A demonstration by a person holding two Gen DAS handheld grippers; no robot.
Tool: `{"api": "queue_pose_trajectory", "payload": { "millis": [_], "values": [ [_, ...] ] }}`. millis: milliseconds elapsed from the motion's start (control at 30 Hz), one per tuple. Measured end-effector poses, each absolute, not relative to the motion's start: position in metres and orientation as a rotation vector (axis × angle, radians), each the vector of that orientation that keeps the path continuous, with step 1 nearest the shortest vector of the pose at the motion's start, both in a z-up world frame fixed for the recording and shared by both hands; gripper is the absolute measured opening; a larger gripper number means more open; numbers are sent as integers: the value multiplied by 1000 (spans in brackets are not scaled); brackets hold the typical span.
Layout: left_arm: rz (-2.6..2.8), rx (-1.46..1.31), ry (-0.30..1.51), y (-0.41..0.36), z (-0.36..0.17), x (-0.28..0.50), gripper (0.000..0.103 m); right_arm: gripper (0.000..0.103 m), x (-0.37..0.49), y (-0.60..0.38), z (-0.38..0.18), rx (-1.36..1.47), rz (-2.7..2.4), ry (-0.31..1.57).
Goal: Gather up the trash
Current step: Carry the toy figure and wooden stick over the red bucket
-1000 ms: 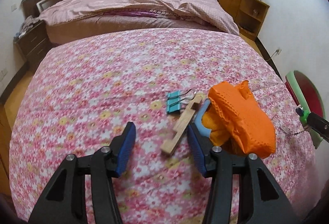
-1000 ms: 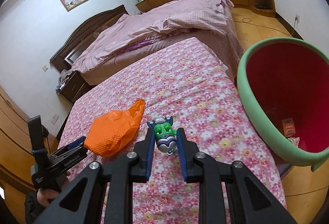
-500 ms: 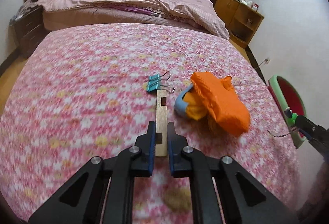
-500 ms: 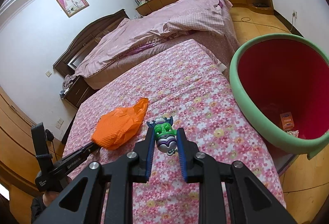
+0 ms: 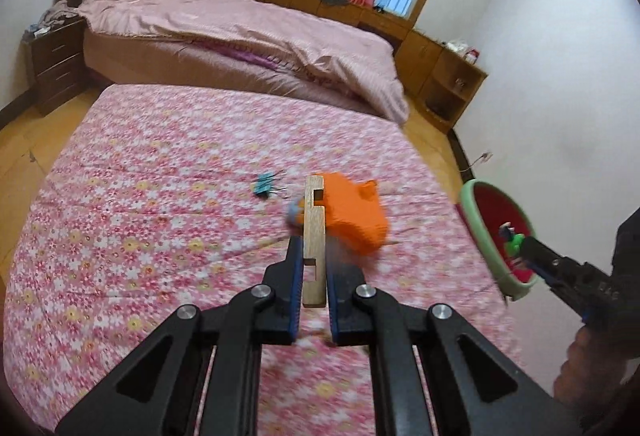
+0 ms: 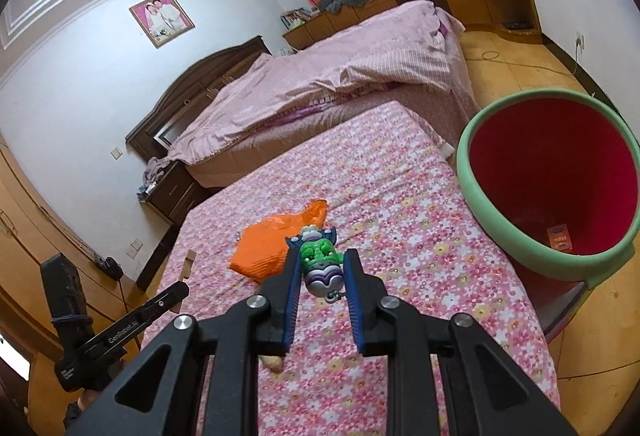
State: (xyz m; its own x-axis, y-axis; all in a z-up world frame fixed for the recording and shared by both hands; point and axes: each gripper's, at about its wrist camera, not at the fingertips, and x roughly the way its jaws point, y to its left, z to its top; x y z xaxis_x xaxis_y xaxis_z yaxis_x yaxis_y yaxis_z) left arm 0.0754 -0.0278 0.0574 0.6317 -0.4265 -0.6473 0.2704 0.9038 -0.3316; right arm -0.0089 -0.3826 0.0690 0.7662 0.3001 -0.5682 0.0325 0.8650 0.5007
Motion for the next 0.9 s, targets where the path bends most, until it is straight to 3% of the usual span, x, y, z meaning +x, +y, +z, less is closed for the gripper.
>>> {"api": "queue_pose_trajectory", "payload": {
  "millis": [900],
  "values": [
    [-653,-117,812,-172,99,52,10,24,-58,-488,102,570,-11,556]
  ]
}}
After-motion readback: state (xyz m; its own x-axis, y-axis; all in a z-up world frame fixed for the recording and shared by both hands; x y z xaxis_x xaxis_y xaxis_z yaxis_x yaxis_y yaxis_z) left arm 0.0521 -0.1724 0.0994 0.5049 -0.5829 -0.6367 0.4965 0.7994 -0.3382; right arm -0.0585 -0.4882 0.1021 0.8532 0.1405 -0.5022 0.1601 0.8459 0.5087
